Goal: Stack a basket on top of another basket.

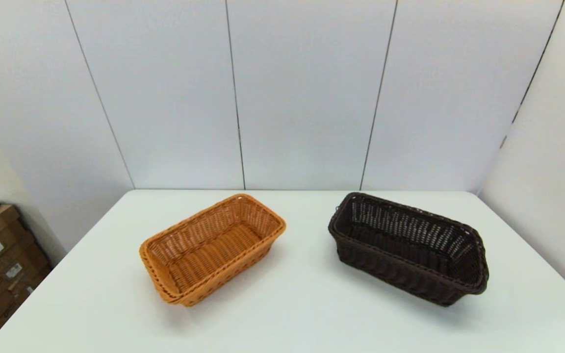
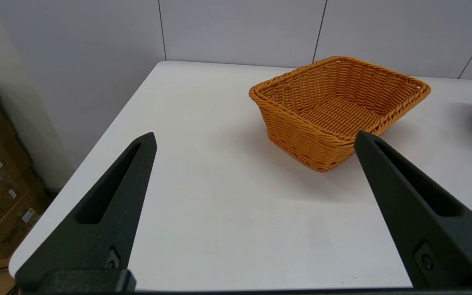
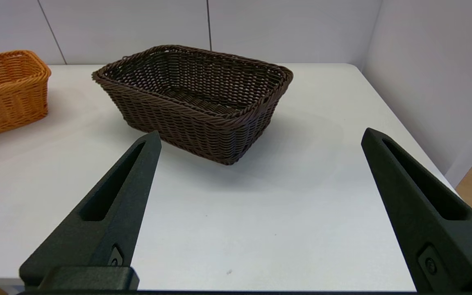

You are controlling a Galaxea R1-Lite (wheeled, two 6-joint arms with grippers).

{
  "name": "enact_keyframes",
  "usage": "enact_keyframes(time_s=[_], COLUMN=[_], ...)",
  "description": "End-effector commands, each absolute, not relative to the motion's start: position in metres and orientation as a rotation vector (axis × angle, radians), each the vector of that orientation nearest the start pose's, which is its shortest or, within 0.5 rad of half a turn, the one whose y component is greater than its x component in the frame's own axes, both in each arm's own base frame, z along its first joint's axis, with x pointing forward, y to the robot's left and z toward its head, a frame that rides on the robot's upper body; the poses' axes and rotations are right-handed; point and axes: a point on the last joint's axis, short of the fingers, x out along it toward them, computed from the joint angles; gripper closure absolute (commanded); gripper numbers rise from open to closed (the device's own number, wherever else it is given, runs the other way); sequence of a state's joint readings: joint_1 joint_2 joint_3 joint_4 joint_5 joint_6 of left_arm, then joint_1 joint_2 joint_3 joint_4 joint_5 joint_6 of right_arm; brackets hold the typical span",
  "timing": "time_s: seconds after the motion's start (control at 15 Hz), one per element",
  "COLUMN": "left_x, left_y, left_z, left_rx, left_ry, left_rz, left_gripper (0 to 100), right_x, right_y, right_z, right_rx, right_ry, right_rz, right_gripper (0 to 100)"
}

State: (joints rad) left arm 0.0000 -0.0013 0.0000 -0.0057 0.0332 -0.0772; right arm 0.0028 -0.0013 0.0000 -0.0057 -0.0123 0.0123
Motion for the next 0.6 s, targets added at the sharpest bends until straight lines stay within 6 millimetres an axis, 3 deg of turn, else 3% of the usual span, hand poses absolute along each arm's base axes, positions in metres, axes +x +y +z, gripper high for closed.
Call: enact_keyframes(time_s=[0.07,0.6], left_x=[-0.0229,-0.0229], left_y=[0.0008,0.0008], left_z=[0.0761,0.0761], left_rx=[-0.078,-0.072], left_ry=[-0.009,-0.009], left_rz=[0.033,0.035], left_gripper=[0,0], right_x=[-0.0228,-0.0228], right_y=[-0.0003,-0.0003], right_z=[0.0761,0.0761], right_rx=[0.014,0.012], right_ry=[-0.006,-0.006], right_rz=[-0.009,-0.009], right_gripper=[0,0])
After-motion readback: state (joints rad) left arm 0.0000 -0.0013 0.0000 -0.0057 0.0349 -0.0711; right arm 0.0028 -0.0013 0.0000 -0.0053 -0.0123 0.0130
